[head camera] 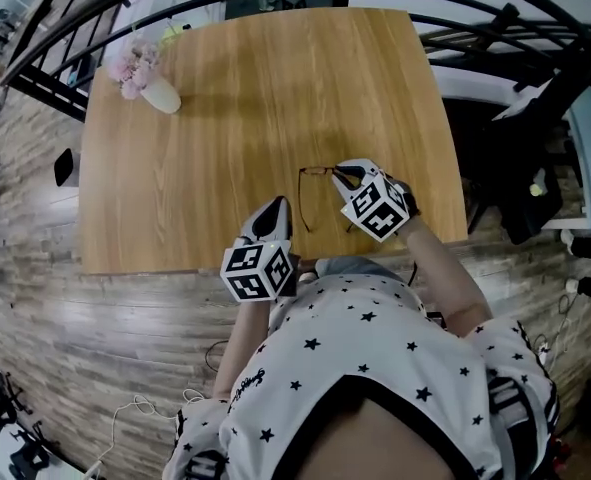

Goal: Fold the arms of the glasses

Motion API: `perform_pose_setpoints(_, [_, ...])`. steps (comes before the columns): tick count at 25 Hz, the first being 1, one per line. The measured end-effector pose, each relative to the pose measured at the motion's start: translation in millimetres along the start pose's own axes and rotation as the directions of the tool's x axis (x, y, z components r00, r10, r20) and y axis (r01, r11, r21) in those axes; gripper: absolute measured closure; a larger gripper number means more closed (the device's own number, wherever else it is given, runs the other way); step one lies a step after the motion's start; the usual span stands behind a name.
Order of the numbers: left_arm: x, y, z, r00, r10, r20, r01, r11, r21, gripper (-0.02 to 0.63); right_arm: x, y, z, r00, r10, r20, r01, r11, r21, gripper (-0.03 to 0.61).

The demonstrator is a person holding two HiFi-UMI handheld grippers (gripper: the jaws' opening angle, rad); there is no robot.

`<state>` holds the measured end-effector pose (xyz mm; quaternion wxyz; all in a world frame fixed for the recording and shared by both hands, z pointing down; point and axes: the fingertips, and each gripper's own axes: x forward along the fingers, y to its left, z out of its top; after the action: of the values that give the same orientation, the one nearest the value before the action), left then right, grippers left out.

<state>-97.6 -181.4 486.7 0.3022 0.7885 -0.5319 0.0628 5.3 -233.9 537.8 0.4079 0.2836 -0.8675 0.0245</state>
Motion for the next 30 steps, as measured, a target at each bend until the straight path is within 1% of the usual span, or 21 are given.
perform_pose_setpoints(3, [4,0,0,1.000,0.020,0.002,-0.020,1.000,-0.011,0.606,10,-1,-2,0.997,0.062,-0.039,-0.065,0.996,-0.059,0.558])
perform_pose_setpoints(7, [11,2,-2,0.999,0.050,-0.006,-0.050,0.999,-0.015,0.606,24,1,-8,0.985,0.143,-0.093,-0.154,0.981,-0.121,0.557])
perform_pose_setpoints(17, [17,9,-3,0.993,0.113,0.013,-0.113,0.993,-0.039,0.606,52,5,-24,0.949,0.239,-0.207,-0.286,0.929,-0.236,0.557])
perform_pose_setpoints(20, [16,12,-4,0.992,0.128,0.014,-0.128,0.991,-0.048,0.606,59,8,-26,0.936,0.263,-0.236,-0.320,0.914,-0.251,0.557])
perform_pose_setpoints(24, [17,11,-7,0.990,0.138,0.010,-0.137,0.989,-0.051,0.606,64,8,-29,0.925,0.281,-0.254,-0.345,0.902,-0.258,0.557])
perform_pose_setpoints(30, [14,11,-9,0.988,0.153,0.012,-0.152,0.987,-0.059,0.606,65,10,-31,0.916,0.302,-0.263,-0.368,0.894,-0.255,0.557])
